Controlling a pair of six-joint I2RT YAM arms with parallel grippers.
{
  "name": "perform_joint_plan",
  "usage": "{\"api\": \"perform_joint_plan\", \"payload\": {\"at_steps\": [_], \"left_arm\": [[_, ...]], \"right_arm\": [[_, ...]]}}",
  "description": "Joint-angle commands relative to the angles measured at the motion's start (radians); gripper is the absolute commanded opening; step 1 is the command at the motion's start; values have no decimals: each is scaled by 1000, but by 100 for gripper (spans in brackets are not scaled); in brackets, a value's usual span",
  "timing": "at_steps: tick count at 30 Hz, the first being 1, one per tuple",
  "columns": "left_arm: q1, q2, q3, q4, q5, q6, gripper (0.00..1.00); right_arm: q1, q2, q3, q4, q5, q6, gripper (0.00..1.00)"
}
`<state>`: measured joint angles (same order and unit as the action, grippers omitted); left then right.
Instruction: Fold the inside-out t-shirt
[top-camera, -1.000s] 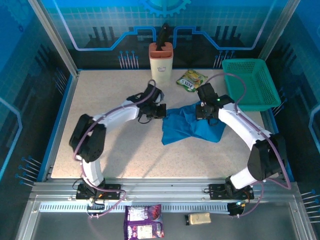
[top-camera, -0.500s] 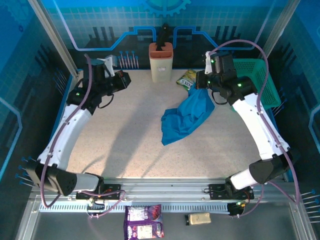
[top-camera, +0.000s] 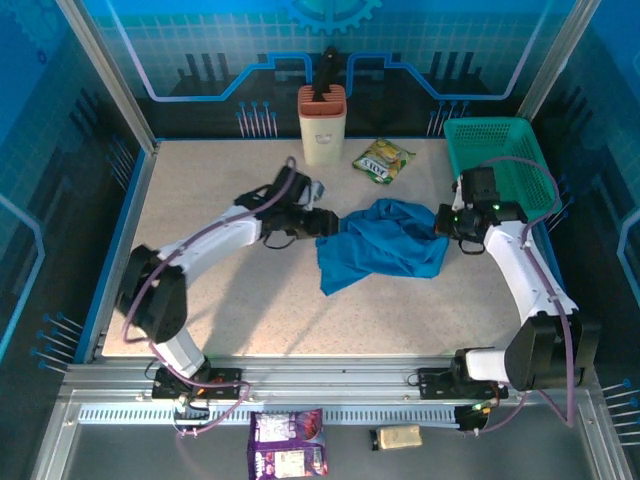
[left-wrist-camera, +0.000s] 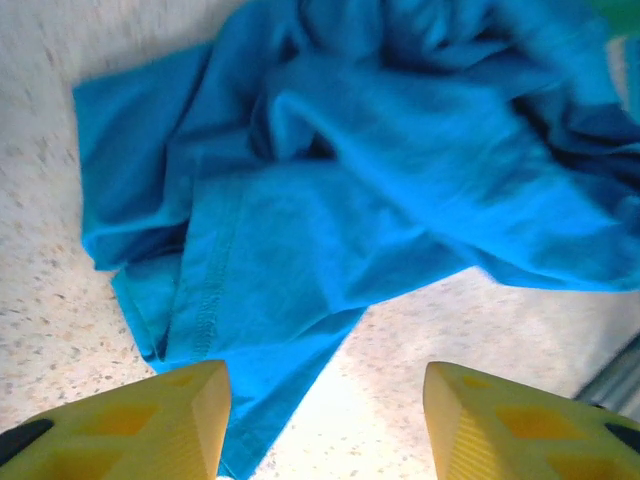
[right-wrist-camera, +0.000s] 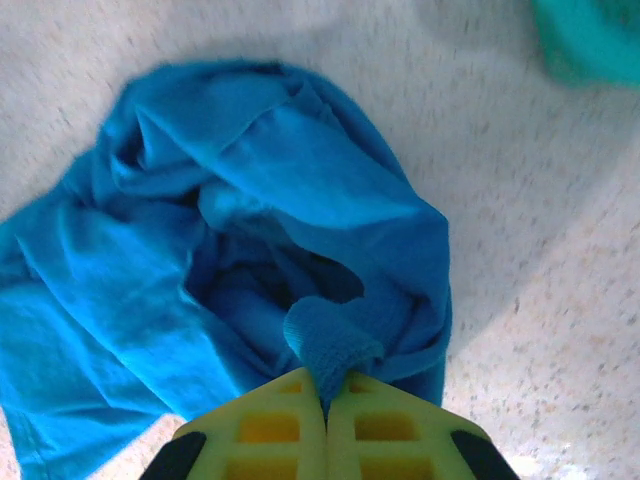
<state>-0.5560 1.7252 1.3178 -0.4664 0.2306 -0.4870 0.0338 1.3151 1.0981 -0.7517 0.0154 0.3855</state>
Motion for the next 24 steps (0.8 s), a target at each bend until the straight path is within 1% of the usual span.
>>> {"api": "perform_joint_plan", "payload": {"at_steps": [1,3,7,10,11,13,14,15,17,18,19,21,24], "left_arm": [[-30,84,87,-43,-114,55,57],[-43,146,127,-64,-139,71,58],[-72,237,210,-117,-225,117,58],[-80,296,269,-142,-203,140,57],[-83,312,286,-156,-211,147,56],[-88,332,311,-171,-219,160,46],[-89,333,313,-169,-221,162,42],[-90,331,310,-164,-229,166,41],[-90,338,317,-177,-277,171,46],[-90,342,325,-193,-315,172,52],[-90,342,326,-197,-350,176,57],[-90,341,322,-195,-372,189,59],[-88,355,333,-202,-369,201,59]], "right_arm": [[-15,-23,-37,77,-67,14,0],[-14,-24,-59,91,-83,22,0],[-11,-16,-79,106,-109,34,0],[-5,-11,-80,111,-108,38,0],[-3,-9,-78,113,-107,39,0],[4,-1,-68,112,-108,42,0],[7,1,-64,111,-106,43,0],[13,5,-59,109,-104,45,0],[23,8,-50,107,-97,45,0],[28,12,-46,107,-93,45,0],[33,15,-41,106,-91,47,0],[44,23,-34,103,-88,50,0],[62,30,-29,103,-76,52,0]]}}
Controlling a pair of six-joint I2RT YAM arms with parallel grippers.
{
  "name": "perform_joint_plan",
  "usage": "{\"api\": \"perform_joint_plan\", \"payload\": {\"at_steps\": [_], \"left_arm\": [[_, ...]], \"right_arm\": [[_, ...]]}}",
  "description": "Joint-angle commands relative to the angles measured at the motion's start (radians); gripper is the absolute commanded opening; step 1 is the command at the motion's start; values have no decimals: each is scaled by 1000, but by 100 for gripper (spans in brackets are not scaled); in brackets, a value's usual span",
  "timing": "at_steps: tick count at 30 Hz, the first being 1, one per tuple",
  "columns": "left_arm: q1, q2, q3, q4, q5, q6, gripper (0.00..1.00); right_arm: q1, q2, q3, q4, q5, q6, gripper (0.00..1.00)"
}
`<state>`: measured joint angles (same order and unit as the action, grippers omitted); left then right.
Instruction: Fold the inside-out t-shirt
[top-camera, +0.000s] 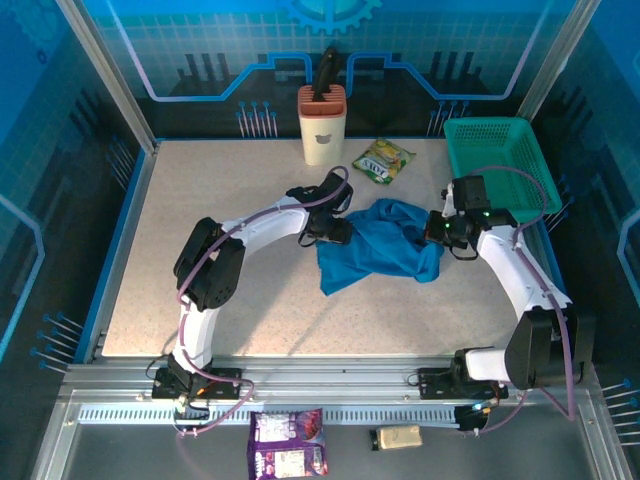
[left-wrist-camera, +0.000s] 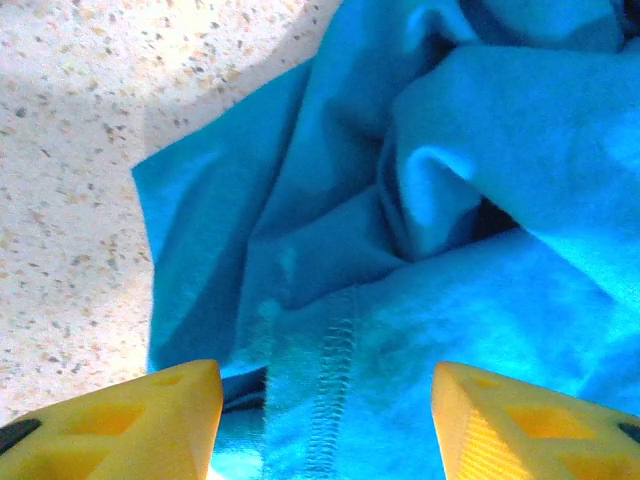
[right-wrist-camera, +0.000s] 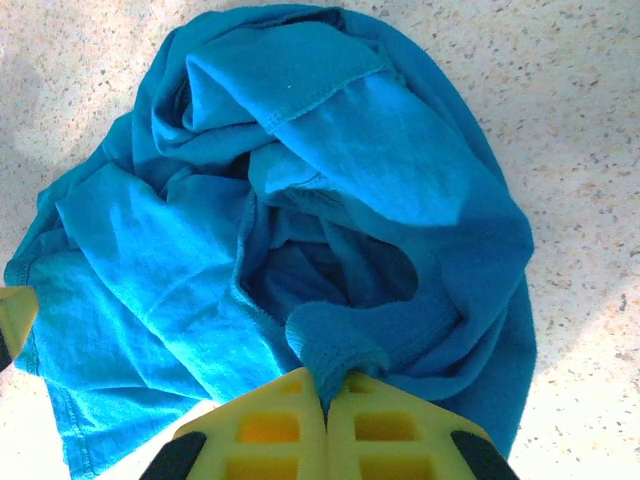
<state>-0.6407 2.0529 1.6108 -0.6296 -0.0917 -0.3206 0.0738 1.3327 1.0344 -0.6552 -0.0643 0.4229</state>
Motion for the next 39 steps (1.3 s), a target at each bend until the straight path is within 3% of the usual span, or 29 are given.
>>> {"api": "perform_joint_plan", "payload": {"at_steps": [1,6,11,13,18,23,28,32,39], "left_arm": [[-2,35,46,-42,-35,34,59],[-4,65,63,-32,59,19,54],[-4,74,71,-32,50,15,54],[-3,71,73,-33,41,18,47],[-2,27,71,-28,-5,33,16],[42,-95,50,-42,-32,49,0],[153,-329,16,-64,-1,45,0],[297,-517,1,-82,72,33,0],[572,-773,81,-188,219,54,0]], "right_arm": [[27,15,35,6,6,16,0],[45,15,38,2,24,22,0],[52,7,38,-9,40,19,0],[52,1,40,-11,42,20,0],[59,-6,50,-24,61,19,0],[83,6,99,-41,63,17,0],[120,68,252,-71,44,4,0],[174,166,420,-78,3,10,0],[321,479,935,-112,-149,36,0]]}}
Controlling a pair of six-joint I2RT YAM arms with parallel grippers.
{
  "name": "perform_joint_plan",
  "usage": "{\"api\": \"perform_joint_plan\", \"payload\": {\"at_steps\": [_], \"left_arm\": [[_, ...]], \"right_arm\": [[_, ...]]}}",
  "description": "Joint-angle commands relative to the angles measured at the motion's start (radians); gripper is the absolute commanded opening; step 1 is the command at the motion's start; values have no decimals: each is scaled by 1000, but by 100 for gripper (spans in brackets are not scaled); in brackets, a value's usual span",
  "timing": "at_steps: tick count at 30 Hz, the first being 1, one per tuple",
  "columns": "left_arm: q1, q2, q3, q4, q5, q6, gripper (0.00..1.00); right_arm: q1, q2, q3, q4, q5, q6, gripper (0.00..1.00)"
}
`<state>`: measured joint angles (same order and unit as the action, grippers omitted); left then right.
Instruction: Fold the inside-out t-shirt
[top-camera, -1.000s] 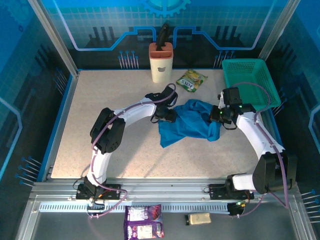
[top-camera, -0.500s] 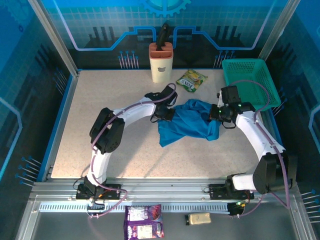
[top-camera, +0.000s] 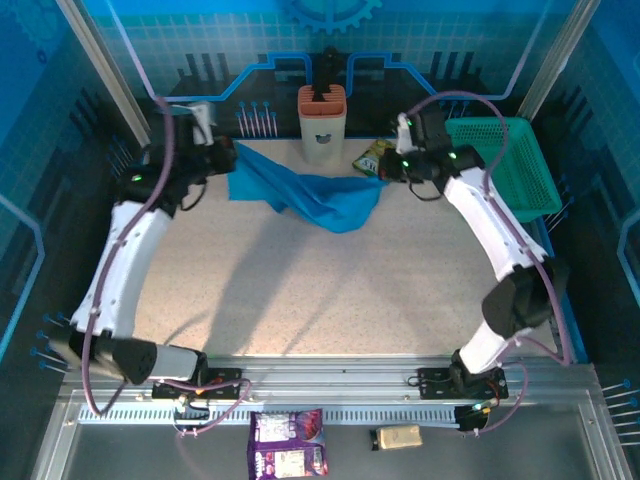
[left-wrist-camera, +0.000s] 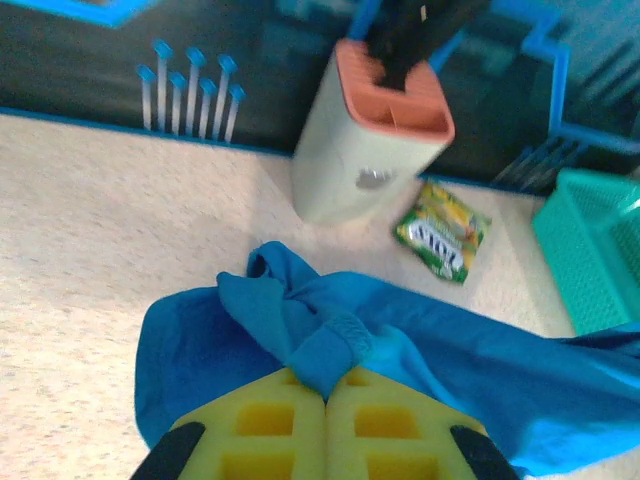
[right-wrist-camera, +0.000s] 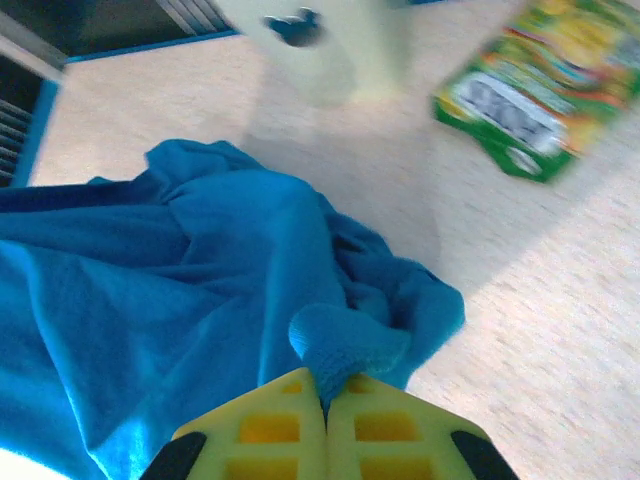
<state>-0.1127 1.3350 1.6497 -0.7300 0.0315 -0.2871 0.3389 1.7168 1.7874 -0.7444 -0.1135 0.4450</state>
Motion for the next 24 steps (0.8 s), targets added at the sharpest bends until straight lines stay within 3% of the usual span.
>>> {"api": "perform_joint_plan", "payload": {"at_steps": [1,4,7,9,12,15,19,20,22,24], "left_arm": [[63,-85,58,-104,120,32,0],[78,-168,82,-125,193,65,0],[77,-241,33,-74,372,48,0],[72,-276,-47,10,523,5,0],[-14,-297,-227,183,674,-86,0],[-242,-249,-327,224,617,-42,0],[-509,-80,-390,343,556,-61,5],[-553,-31,-385,360,552,-61,8],[-626,74,-345,358,544,-42,28],[-657,134,-312,340,513,-31,38]], "right_arm": [[76,152,284,-47,-112,7,0],[112,323,579,-117,-155,-16,0],[107,462,808,-128,-284,-28,0],[91,502,856,-103,-328,-34,0],[42,503,808,-128,-206,-32,0],[-20,464,717,-231,28,-11,3],[-53,351,518,-253,197,-46,26],[-53,324,478,-247,216,-54,28],[-51,264,393,-246,238,-67,32],[-49,211,320,-247,244,-76,33]]}}
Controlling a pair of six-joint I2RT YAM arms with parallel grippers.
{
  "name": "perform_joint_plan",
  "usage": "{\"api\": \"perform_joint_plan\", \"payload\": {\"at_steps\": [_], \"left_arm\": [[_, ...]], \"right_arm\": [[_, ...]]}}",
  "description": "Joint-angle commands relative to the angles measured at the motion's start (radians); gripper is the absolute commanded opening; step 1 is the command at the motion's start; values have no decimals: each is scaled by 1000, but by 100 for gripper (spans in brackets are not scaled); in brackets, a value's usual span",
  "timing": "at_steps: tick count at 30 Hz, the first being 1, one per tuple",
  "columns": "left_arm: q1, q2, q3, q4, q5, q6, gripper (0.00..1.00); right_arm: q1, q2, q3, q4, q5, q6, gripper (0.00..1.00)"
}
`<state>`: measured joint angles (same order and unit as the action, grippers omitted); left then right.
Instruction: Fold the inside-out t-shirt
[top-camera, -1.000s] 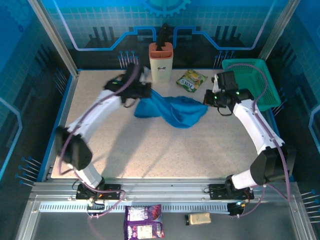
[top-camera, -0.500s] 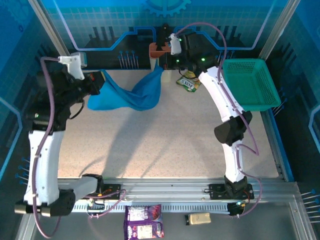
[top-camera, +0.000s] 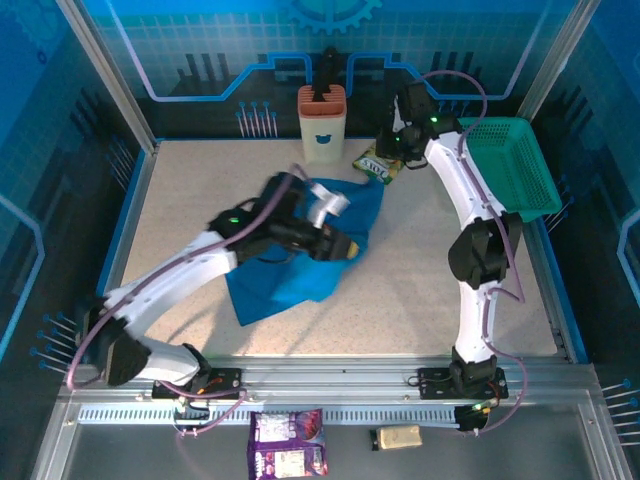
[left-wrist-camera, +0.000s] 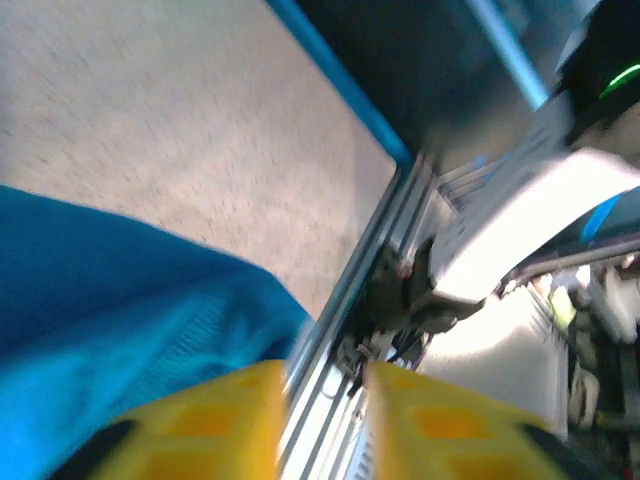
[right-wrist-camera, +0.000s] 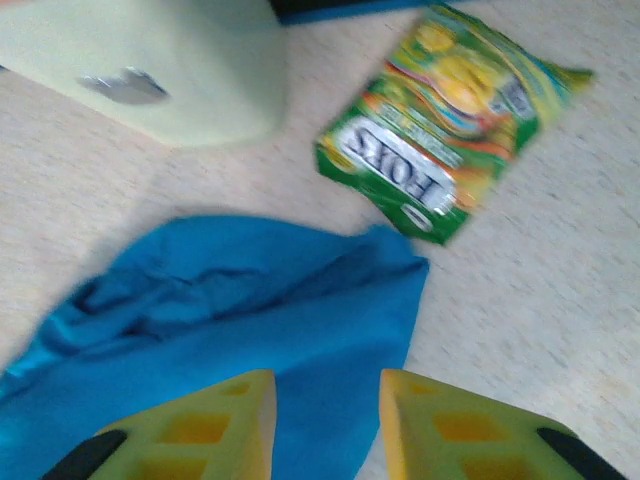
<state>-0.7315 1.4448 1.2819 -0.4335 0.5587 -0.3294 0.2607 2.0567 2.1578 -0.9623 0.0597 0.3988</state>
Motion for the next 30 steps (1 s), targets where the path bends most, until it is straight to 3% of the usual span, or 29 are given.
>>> {"api": "perform_joint_plan", "payload": {"at_steps": [1,5,13,16,23,30], "left_arm": [[-39,39,57,44,-25,5,39],[-33,43,62,-36,-148,53,45],[42,22,-29,-215,-326,110,43],[92,-1,-111,-237,-395,61,43],[340,-141,-415,-73,-327,-135,43],[438,-198,-475,-89,-300,-125,44]], "right_arm": [[32,-160,-92,-33,68,-35,33],[69,-280,-272,-6,59,-45,34],[236,-401,-570,5,14,-17,33],[316,-439,-685,21,17,27,32],[575,-469,-914,115,32,136,31],[773,-344,-952,177,43,231,34]]}}
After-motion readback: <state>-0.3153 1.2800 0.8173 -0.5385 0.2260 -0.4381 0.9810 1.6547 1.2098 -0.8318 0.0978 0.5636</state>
